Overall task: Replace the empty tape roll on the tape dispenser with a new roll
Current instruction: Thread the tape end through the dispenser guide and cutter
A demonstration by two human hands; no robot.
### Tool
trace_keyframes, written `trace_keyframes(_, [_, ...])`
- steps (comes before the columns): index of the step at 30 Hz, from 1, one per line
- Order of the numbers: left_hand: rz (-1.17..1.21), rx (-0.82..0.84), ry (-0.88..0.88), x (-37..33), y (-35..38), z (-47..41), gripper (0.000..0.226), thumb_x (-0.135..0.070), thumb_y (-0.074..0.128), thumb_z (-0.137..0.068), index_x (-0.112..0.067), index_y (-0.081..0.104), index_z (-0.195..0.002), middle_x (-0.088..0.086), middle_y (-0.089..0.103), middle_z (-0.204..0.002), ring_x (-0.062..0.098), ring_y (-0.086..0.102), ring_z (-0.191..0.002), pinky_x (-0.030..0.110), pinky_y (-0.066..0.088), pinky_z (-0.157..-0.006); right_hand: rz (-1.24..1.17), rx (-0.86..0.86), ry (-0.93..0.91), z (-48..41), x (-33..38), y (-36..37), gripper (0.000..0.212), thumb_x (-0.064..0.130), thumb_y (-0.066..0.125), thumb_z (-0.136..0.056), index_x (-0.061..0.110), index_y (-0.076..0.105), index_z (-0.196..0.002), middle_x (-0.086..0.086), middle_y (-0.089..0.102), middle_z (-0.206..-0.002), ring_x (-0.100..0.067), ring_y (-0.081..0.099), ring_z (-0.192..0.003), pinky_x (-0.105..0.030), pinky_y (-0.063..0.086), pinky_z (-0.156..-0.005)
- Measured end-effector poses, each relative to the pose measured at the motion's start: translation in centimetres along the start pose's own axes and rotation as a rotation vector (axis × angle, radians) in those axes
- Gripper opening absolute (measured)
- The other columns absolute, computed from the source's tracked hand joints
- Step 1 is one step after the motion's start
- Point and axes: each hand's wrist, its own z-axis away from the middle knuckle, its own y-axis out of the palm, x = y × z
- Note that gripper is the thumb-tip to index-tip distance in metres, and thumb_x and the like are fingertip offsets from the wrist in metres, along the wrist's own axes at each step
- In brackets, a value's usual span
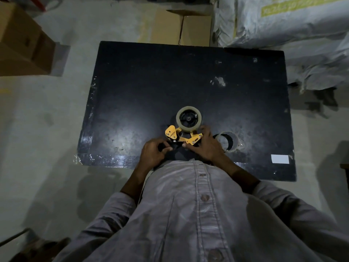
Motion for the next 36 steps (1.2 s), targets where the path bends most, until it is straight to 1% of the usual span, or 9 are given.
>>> trace_keyframes(2, [0.257, 0.021, -0.183, -0.3, -0.4, 0.3, 0.026, -0.038, 0.093, -0.09, -0.022, 0.085, -0.109, -0.009, 0.084, -0.104, 0.01, 0.078, -0.096, 0.029, 0.063, -0.084, -0.117, 0.071, 0.04, -0.1, -0.7, -0.6, 0.11, 0.089, 0.083, -0.071, 0.038, 0.019, -0.145, -0.006, 0.068, -0.144, -0.032, 0.074, -0.119, -0.054, 0.062, -0.099])
trace_keyframes(5, [0.767, -0.074, -0.592, -1.1, -1.2, 0.5, 0.046, -0.054, 0.065, -0.11, -0.012, 0.08, -0.121, 0.003, 0.087, -0.107, 0.028, 0.081, -0.102, 0.043, 0.061, -0.088, -0.335, 0.132, 0.16, -0.1, -2.1, -0.9, 0.11, 0.097, 0.076, -0.068, 0.047, 0.019, -0.148, -0.009, 0.075, -0.134, -0.028, 0.075, -0.117, -0.055, 0.06, -0.107])
trace_keyframes(9, [1.031, 0.226, -0.938, -0.7, -2.4, 0.4, 0.082, -0.08, 0.048, -0.104, -0.008, 0.075, -0.132, 0.013, 0.084, -0.124, 0.035, 0.076, -0.117, 0.043, 0.06, -0.089, -0.459, 0.13, 0.256, 0.4, -2.2, -1.7, 0.086, 0.103, 0.053, -0.081, 0.043, 0.03, -0.139, -0.013, 0.066, -0.143, -0.03, 0.068, -0.125, -0.05, 0.053, -0.113])
trace_keyframes(16, [1.143, 0.429, -0.855, -1.8, -0.2, -0.6, 0.103, -0.092, 0.041, -0.096, -0.006, 0.067, -0.145, 0.009, 0.077, -0.143, 0.019, 0.076, -0.101, 0.026, 0.058, -0.055, -0.428, 0.174, 0.241, 1.0, -1.7, -1.8, 0.067, 0.09, 0.033, -0.1, 0.033, 0.039, -0.135, -0.004, 0.061, -0.136, -0.024, 0.064, -0.12, -0.046, 0.054, -0.1])
trace_keyframes(20, [1.274, 0.333, -0.833, -1.9, 1.4, -1.1, 0.082, -0.071, 0.058, -0.103, -0.002, 0.063, -0.146, 0.006, 0.08, -0.135, 0.012, 0.078, -0.087, 0.019, 0.057, -0.052, -0.443, 0.146, 0.242, 0.8, -2.1, -1.5, 0.078, 0.096, 0.025, -0.096, 0.029, 0.049, -0.129, -0.004, 0.066, -0.121, -0.025, 0.068, -0.114, -0.053, 0.058, -0.1])
trace_keyframes(24, [1.321, 0.282, -0.865, -1.5, 2.0, -1.3, 0.054, -0.054, 0.063, -0.108, -0.005, 0.069, -0.131, 0.005, 0.084, -0.126, 0.011, 0.079, -0.08, 0.017, 0.055, -0.049, -0.448, 0.148, 0.264, 0.9, -2.0, -1.4, 0.073, 0.089, 0.024, -0.101, 0.029, 0.047, -0.134, -0.005, 0.061, -0.131, -0.027, 0.061, -0.124, -0.05, 0.046, -0.108])
trace_keyframes(29, [1.415, 0.284, -0.908, -1.0, 2.1, -1.3, 0.01, -0.014, 0.063, -0.113, -0.009, 0.069, -0.118, 0.012, 0.084, -0.12, 0.017, 0.082, -0.075, 0.022, 0.057, -0.045, -0.423, 0.149, 0.283, 0.7, -2.4, -1.3, 0.102, 0.107, 0.018, -0.082, 0.028, 0.053, -0.136, -0.008, 0.062, -0.14, -0.031, 0.06, -0.131, -0.057, 0.045, -0.116])
trace_keyframes(33, [1.448, 0.294, -0.93, -0.9, 1.7, -1.5, 0.04, -0.008, 0.053, -0.111, 0.005, 0.06, -0.148, 0.017, 0.082, -0.127, 0.024, 0.082, -0.075, 0.025, 0.057, -0.045, -0.398, 0.163, 0.259, 0.8, -2.0, -1.6, 0.088, 0.089, 0.018, -0.102, 0.023, 0.056, -0.146, -0.012, 0.058, -0.155, -0.033, 0.055, -0.143, -0.055, 0.04, -0.121])
trace_keyframes(36, [1.441, 0.316, -0.913, -0.8, 1.6, -1.8, 0.053, -0.032, 0.053, -0.113, 0.008, 0.061, -0.147, 0.019, 0.08, -0.132, 0.028, 0.082, -0.078, 0.027, 0.059, -0.046, -0.384, 0.152, 0.241, 0.6, -2.6, -1.8, 0.082, 0.083, 0.02, -0.106, 0.024, 0.062, -0.144, -0.009, 0.063, -0.151, -0.03, 0.058, -0.14, -0.049, 0.042, -0.116])
